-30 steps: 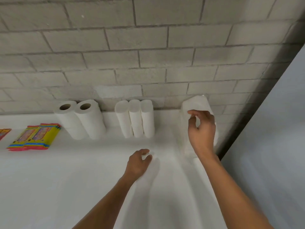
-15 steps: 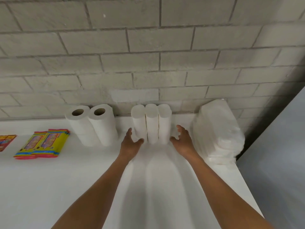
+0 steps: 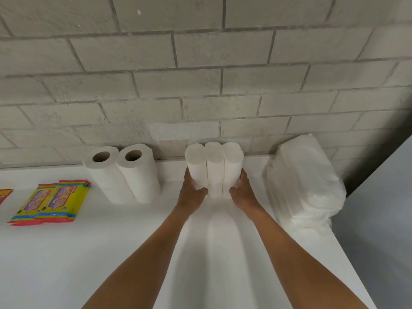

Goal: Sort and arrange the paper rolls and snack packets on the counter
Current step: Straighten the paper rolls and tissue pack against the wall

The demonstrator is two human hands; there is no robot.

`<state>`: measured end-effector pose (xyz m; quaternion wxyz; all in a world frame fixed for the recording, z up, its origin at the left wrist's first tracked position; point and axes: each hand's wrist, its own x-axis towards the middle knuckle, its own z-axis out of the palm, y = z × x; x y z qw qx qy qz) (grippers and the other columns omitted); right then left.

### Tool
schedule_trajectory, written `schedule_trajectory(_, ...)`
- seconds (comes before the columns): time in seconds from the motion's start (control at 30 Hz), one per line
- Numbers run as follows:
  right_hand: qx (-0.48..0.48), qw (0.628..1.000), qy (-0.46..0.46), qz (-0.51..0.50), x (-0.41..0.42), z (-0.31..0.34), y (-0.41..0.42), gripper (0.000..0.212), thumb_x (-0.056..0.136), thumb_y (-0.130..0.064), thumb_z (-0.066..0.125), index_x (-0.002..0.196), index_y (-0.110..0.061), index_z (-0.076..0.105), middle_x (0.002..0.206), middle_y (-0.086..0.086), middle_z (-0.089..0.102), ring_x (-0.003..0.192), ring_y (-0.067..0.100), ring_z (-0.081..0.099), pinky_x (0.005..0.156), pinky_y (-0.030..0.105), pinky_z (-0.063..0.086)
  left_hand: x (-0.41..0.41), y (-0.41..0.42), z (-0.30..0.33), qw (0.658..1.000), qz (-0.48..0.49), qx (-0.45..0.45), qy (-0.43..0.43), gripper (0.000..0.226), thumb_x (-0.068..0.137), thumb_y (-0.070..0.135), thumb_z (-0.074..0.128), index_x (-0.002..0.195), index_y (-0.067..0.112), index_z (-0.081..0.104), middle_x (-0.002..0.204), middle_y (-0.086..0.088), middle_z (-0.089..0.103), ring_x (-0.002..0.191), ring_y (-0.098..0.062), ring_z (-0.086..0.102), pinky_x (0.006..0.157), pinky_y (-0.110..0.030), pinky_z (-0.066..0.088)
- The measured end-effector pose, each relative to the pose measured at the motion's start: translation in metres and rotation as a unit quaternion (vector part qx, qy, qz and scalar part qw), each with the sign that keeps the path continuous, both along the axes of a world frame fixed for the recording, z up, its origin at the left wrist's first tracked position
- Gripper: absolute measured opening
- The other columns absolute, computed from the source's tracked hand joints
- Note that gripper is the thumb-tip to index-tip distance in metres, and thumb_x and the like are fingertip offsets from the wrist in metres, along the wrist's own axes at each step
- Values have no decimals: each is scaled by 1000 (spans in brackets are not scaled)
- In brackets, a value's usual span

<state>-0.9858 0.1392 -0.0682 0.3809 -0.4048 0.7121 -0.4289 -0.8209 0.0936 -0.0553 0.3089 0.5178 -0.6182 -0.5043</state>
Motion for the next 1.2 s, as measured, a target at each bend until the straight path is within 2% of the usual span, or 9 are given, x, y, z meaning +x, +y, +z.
schedule_trajectory(0.23,7,1000,6,-2,-4,1,3,87,79,5,39,153,-33,16,153,-2,31,142,20,28,111,33,29,-4,0,-4,1000,-5,1,-19,93,74,16,72,147,43,20,129,16,46,118,-14,44,98,-35,40)
schedule_trajectory(0.33,5,1000,1,-4,-6,3,3,85,80,6,40,153,-30,18,153,-1,32,142,21,31,116,38,30,-1,-1,-4,999,-7,8,-33,92,76,15,70,147,44,19,131,15,45,124,-19,46,102,-39,41)
schedule_trajectory(0.47,22,1000,2,-19,-8,2,8,83,86,6,42,157,-26,12,158,3,27,145,24,29,117,44,32,7,-1,-5,997,6,22,-70,94,80,19,68,153,38,12,149,5,41,134,-27,42,111,-48,38)
schedule_trajectory(0.57,47,999,2,-21,-11,-2,15,82,90,3,42,158,-26,6,162,5,19,148,26,25,117,44,31,14,3,-7,994,15,42,-103,96,84,25,65,157,32,4,161,2,26,142,-28,34,114,-45,33)
schedule_trajectory(0.63,57,998,-2,-29,-11,-5,23,81,91,2,42,158,-26,6,162,5,20,146,27,28,115,43,34,20,8,-10,992,9,44,-121,94,86,30,65,158,29,4,163,2,23,144,-27,33,113,-42,33)
schedule_trajectory(0.7,65,997,-4,-38,-9,-7,32,80,91,2,42,158,-26,8,162,4,23,143,26,33,110,40,39,28,15,-14,990,1,42,-135,91,88,31,64,159,26,7,163,0,23,145,-26,32,112,-38,33)
schedule_trajectory(0.8,73,996,-5,-45,-6,-12,48,77,92,2,41,158,-25,11,161,3,27,140,24,37,94,29,43,38,28,-21,988,-17,46,-146,86,89,29,63,159,24,12,161,-2,26,143,-26,34,105,-30,35)
schedule_trajectory(0.97,71,997,17,-38,12,-16,80,68,95,-4,43,157,-23,21,158,3,31,141,23,37,111,33,35,55,59,-30,982,-41,34,-181,79,92,33,61,158,23,18,159,-4,29,143,-24,35,109,-29,32)
schedule_trajectory(1.2,54,997,49,-5,47,-17,115,57,97,-11,49,150,-24,37,149,1,43,132,20,46,106,31,40,77,103,-35,976,-70,3,-207,74,92,38,59,156,25,23,161,0,26,146,-19,30,113,-28,25)
